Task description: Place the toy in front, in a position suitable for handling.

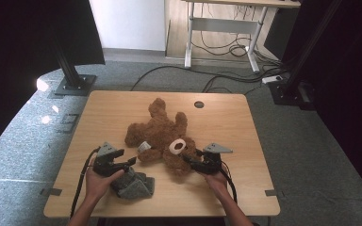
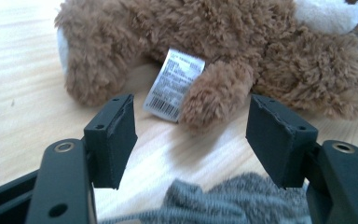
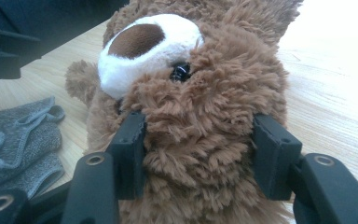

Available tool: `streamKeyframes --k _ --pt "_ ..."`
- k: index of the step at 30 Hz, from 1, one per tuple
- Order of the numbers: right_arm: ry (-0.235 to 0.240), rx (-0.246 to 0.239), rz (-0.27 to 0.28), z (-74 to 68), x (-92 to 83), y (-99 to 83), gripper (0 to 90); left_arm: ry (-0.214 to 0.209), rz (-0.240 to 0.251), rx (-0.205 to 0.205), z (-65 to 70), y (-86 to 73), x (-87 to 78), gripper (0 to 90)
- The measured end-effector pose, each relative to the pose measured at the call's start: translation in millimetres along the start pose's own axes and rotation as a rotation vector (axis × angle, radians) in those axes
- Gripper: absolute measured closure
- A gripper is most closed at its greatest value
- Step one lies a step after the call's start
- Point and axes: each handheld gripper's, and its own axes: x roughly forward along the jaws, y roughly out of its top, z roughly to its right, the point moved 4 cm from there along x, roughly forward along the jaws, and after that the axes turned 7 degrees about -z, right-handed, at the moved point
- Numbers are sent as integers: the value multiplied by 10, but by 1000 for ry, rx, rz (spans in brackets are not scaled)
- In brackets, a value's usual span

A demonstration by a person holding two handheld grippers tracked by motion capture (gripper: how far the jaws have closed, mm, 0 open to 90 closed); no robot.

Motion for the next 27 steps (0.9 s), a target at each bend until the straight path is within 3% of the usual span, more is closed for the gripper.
streamKeyframes --k 4,10,15,24,27 --pt "11 18 6 19 -5 -10 430 -8 -10 -6 -10 61 67 328" --pt "22 25 12 27 -3 -18 425 -57 -28 -38 -16 155 188 330" --pt "23 24 14 22 -5 -22 422 -111 -67 -52 -2 359 426 332" --pt "33 23 14 37 -9 -18 413 -117 -116 -13 76 585 656 332" --pt "36 23 13 39 -11 -16 408 -131 -119 -19 92 642 722 332"
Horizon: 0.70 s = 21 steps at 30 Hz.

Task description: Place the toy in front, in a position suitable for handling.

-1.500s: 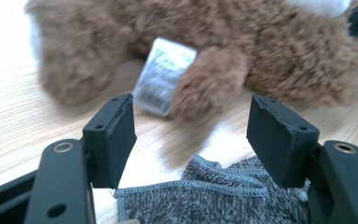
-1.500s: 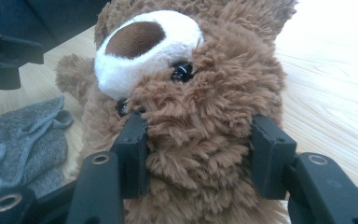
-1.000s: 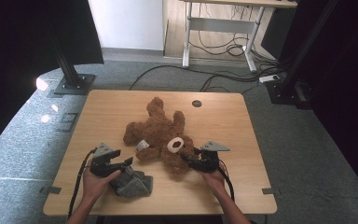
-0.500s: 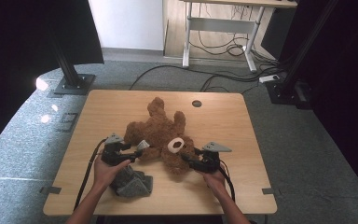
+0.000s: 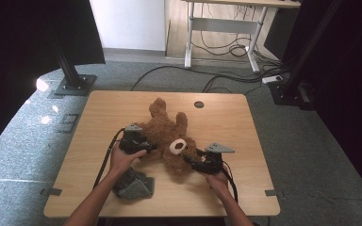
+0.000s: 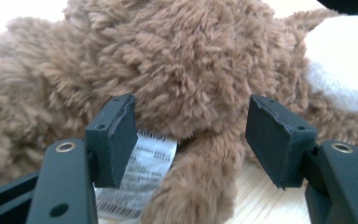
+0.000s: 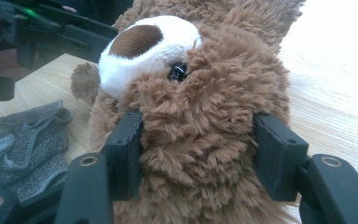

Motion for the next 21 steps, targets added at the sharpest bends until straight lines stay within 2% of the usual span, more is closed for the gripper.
streamKeyframes --k 6,9,14,21 --pt "10 4 -3 15 -1 5 405 -6 3 -12 -22 31 65 332" --pt "16 12 -9 19 -2 7 406 -1 -9 1 -14 70 93 327" --pt "43 19 -26 -12 -23 0 410 12 -45 15 -28 233 201 323" --pt "55 20 -44 -51 -24 -12 424 13 -87 32 -25 437 354 321"
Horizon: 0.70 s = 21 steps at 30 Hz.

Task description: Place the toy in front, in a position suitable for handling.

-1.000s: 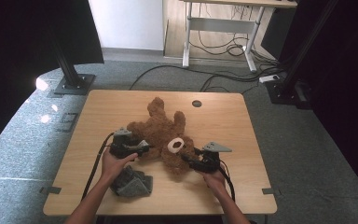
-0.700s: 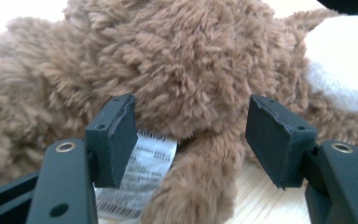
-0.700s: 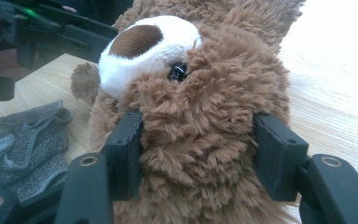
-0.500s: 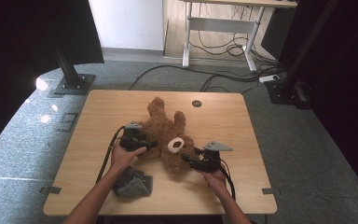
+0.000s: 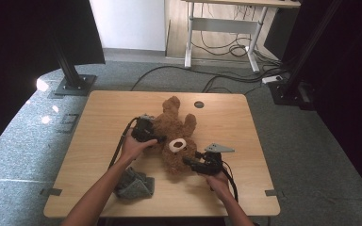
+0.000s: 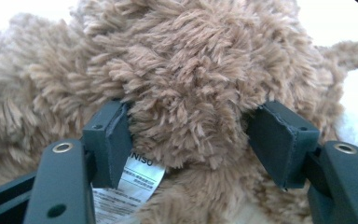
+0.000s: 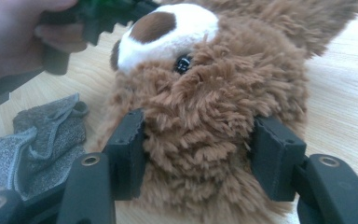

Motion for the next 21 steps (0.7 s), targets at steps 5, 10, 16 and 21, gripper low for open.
streamKeyframes --k 5,10,16,21 --pt "11 -7 -5 -70 35 -21 433 -12 -25 13 3 176 105 347" --pt "37 -55 -31 -236 154 -38 497 -52 -10 -11 18 234 161 410" --pt "76 -84 -40 -380 328 45 495 -7 22 -25 -68 210 15 400" --pt "91 -96 -34 -410 353 66 472 27 50 7 -69 169 -192 395"
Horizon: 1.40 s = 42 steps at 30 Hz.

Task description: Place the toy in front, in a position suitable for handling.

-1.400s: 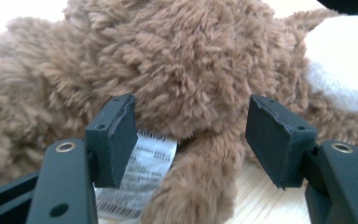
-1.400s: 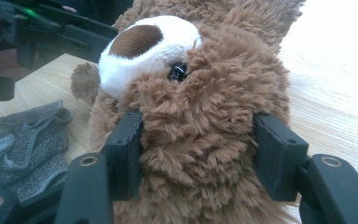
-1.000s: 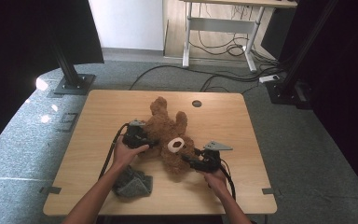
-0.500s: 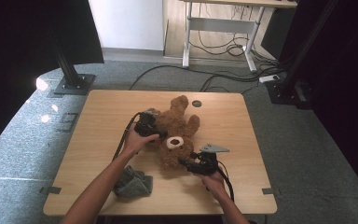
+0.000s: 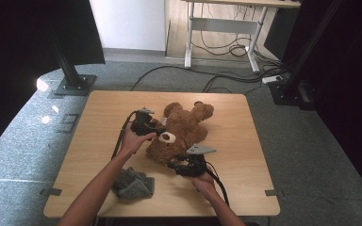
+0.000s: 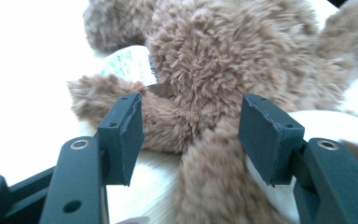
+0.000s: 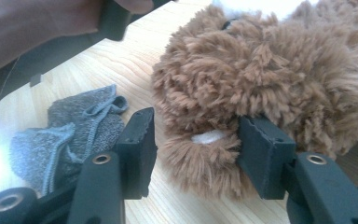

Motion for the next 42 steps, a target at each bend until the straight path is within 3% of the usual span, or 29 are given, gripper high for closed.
streamKeyframes --k 2,4,7,8,9,10,12,15,19,25,27,31,33,38,42 --pt "20 7 14 13 -70 15 463 -23 29 12 28 -6 -152 372" --pt "3 17 52 78 -223 44 450 -52 54 19 96 -14 -298 359" --pt "-20 22 71 137 -332 65 446 -90 79 22 191 -28 -388 352" --pt "-74 30 92 245 -472 103 436 -109 83 39 291 -57 -420 348" --pt "-74 30 92 245 -472 103 436 -109 83 39 291 -57 -420 345" --pt "-131 38 106 358 -574 143 423 -119 76 53 379 -96 -418 338" --pt "-186 43 114 477 -651 191 405 -123 72 63 457 -150 -410 332" --pt "-249 49 118 613 -709 265 362 -142 65 66 543 -237 -372 318" --pt "-305 56 114 773 -695 388 321 -130 45 77 586 -311 -296 306" --pt "-322 77 84 969 -563 497 286 -113 37 69 576 -362 -236 304" --pt "-313 86 61 1048 -470 521 343 -105 29 68 568 -377 -224 304" --pt "-305 82 53 1066 -419 541 433 -96 3 61 524 -442 -165 302" --pt "-313 72 24 1082 -385 538 548 -93 -3 49 488 -481 -138 299" --pt "-300 88 -37 1128 -364 468 644 -90 -1 48 493 -509 -126 295" --pt "-283 68 -42 1096 -363 447 722 -76 2 51 494 -526 -114 293"
